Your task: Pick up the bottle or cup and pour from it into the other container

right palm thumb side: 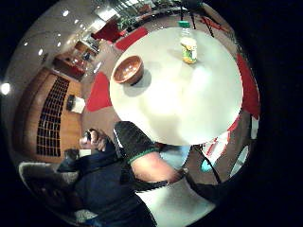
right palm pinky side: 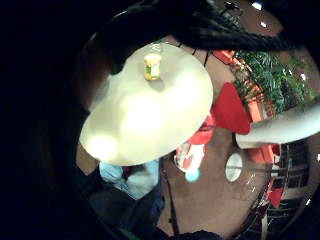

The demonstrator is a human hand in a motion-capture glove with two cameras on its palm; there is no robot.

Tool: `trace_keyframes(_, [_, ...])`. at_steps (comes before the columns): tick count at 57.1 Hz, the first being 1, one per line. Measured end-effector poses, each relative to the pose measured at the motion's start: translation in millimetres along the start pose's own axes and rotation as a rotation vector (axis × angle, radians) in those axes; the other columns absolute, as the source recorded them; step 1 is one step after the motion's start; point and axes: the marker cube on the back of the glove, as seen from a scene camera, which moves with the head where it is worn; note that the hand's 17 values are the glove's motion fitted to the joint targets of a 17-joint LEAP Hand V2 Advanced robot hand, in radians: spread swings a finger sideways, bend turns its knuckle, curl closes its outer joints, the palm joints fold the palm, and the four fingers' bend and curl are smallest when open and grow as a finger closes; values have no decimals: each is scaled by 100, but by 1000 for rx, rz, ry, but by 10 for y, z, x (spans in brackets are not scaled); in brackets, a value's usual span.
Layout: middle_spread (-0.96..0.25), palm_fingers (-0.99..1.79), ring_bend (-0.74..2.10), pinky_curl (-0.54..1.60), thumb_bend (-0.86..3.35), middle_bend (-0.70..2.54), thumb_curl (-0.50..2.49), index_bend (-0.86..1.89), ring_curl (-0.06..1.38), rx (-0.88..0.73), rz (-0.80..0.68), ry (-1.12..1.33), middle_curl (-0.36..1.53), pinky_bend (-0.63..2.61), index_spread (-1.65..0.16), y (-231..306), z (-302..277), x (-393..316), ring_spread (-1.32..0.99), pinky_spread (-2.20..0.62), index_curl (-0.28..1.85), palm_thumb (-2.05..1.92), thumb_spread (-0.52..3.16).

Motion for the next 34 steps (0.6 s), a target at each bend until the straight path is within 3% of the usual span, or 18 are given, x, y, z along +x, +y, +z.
trace_keyframes(4, [1,37,19,25,-3,31,27,16,15,-56,-35,-20,26,20,-40,-147,65,171,19,35,27,23,93])
trace_keyframes(8, [1,36,19,26,-3,30,28,16,16,46,61,-40,27,20,-40,-409,215,282,19,36,28,23,92])
trace_keyframes(11, [1,36,19,27,-3,30,29,16,16,-27,-24,-56,28,20,-40,-464,307,400,19,36,28,24,92])
trace_keyframes(14, [1,36,19,27,-3,30,30,15,17,-3,-59,-77,29,20,-40,-621,461,498,19,36,28,25,92])
trace_keyframes(34, [2,29,20,32,-3,30,34,11,21,-70,99,-351,32,25,-37,-1476,1532,655,20,37,25,31,87])
